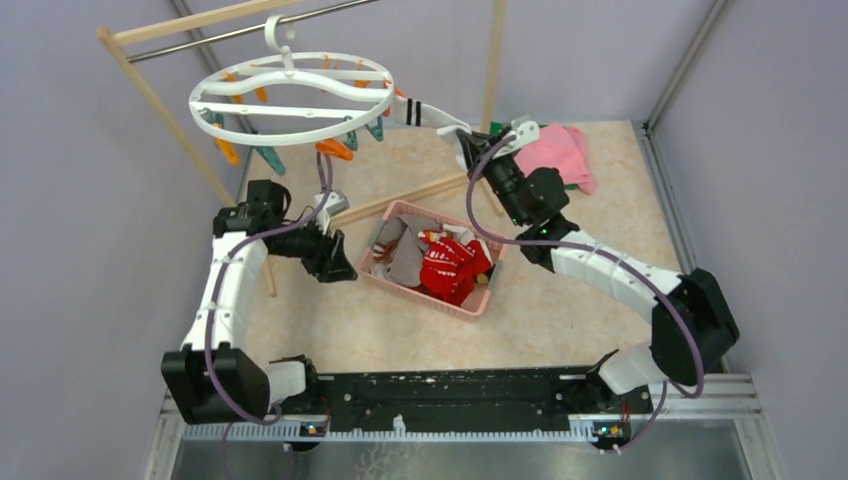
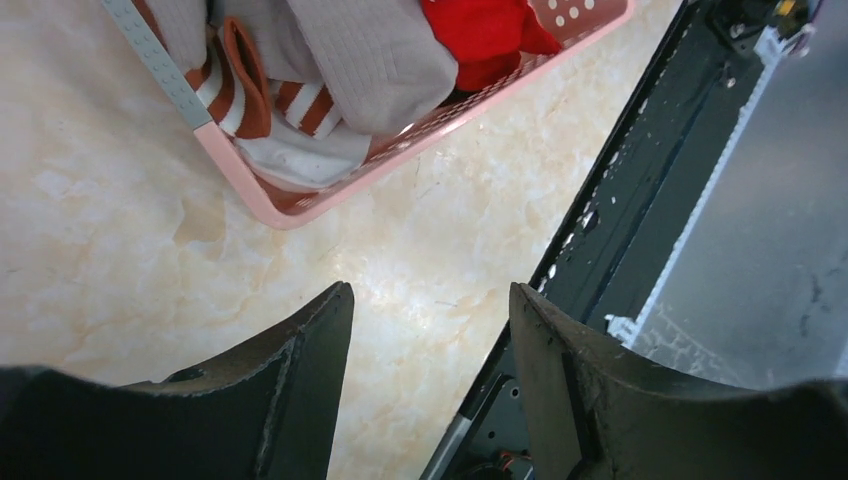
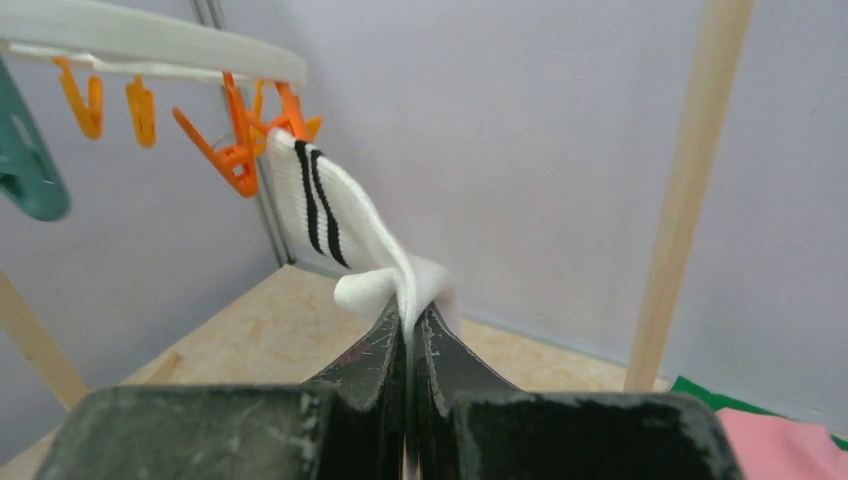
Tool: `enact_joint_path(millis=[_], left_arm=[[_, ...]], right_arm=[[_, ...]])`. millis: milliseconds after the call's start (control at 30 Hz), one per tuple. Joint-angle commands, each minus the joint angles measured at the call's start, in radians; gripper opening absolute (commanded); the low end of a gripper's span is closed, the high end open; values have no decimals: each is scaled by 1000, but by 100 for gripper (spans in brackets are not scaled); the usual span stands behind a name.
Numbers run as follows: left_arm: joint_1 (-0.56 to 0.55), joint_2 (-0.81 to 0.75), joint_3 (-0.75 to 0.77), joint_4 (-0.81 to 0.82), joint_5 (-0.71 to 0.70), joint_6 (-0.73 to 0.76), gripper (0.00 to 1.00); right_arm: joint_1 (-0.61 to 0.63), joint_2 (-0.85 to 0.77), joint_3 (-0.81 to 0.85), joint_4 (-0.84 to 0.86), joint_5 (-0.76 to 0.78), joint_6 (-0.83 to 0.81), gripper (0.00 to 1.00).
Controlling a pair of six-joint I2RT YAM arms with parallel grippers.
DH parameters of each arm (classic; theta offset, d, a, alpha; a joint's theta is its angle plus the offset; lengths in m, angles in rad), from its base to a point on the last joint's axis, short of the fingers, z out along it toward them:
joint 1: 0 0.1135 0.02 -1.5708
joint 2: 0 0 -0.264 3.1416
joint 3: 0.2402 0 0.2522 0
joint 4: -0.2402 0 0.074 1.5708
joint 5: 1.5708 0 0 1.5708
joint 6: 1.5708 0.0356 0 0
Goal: Remove the socks clipped to the hanger
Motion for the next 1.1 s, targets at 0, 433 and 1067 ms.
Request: enact_joint_path(millis=[0,433,1067], left_arm=[[-5,-116,-26,-32,-29,158,65],[-5,-228,-182,63,-203,248,70],[-6,-272,49,-52,277,269,85]], right_arm=[[2,-128,-20,-2,36,-11,0],[113,-254,-64,-131,12,-21,0],[470,-78,80,-223,-57,90,0]])
